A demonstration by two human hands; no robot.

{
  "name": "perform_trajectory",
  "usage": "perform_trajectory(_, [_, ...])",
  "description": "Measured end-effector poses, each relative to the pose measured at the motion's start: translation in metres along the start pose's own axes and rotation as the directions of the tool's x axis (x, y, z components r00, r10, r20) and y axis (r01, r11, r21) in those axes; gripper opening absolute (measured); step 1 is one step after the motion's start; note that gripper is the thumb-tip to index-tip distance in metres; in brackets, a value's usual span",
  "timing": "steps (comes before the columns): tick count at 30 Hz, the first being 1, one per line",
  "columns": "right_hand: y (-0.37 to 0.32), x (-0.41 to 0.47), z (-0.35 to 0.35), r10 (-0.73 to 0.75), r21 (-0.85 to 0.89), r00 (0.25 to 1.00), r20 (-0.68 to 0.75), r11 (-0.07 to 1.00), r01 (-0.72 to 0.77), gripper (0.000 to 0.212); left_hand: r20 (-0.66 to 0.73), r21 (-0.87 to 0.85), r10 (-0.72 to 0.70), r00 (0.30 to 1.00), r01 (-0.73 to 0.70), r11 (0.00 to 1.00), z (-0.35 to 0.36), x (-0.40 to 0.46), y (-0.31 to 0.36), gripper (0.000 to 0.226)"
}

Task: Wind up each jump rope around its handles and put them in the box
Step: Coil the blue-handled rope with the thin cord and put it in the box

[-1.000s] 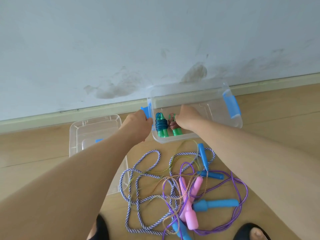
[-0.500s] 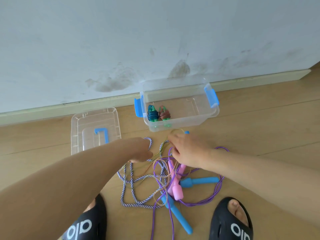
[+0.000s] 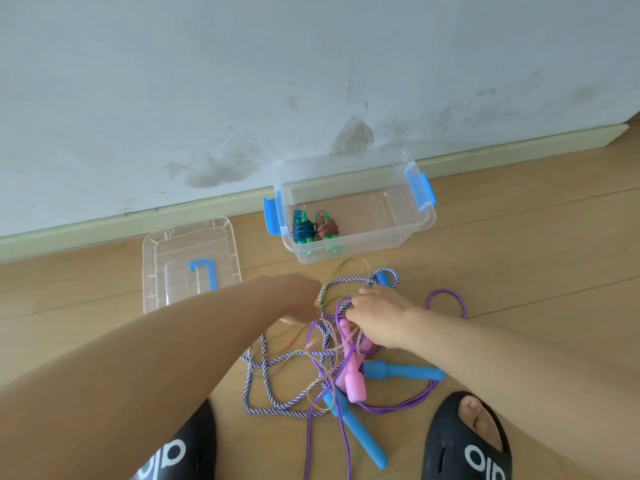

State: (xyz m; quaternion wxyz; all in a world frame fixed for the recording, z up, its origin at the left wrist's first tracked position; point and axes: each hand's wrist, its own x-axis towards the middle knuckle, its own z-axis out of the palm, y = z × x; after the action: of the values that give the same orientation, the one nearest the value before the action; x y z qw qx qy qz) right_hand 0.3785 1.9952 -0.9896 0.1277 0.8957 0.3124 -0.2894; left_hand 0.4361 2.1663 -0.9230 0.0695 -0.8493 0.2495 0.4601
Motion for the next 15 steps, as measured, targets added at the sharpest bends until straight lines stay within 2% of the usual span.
perform_trajectory(3, [0.006,-0.002,-0.031,0.010,0.072,0.998,-0.068,0.997,-0.005,0.020,-0.035,-0.043,0.005,0.999,-0.006,0.999,-0.002,-0.009,-0.003,0.045])
perform_trajectory(6, [0.013,-0.016,-0.070,0.021,0.126,0.981,-0.193,0.992,0.003,0.024,-0.089,-0.150,0.023,0.996,-0.036,0.988,-0.004,-0.028,-0.006,0.061])
perform_trajectory(8, [0.016,-0.034,-0.102,0.044,0.198,0.963,-0.264,0.980,0.010,0.020,-0.155,-0.242,0.057,0.986,-0.094,0.966,-0.012,-0.049,-0.004,0.067])
perform_trajectory(9, [0.016,-0.045,-0.119,0.063,0.245,0.964,-0.258,0.969,0.002,0.017,-0.199,-0.258,0.069,0.978,-0.120,0.959,-0.017,-0.062,-0.003,0.063])
perform_trajectory(12, [0.009,-0.083,-0.169,0.122,0.364,0.962,-0.244,0.931,-0.026,0.016,-0.335,-0.194,0.058,0.940,-0.129,0.973,-0.035,-0.101,-0.003,0.033])
perform_trajectory(15, [-0.004,-0.116,-0.203,0.170,0.436,0.938,-0.303,0.900,-0.022,0.014,-0.443,-0.250,0.012,0.897,-0.137,0.958,-0.051,-0.147,-0.005,0.027])
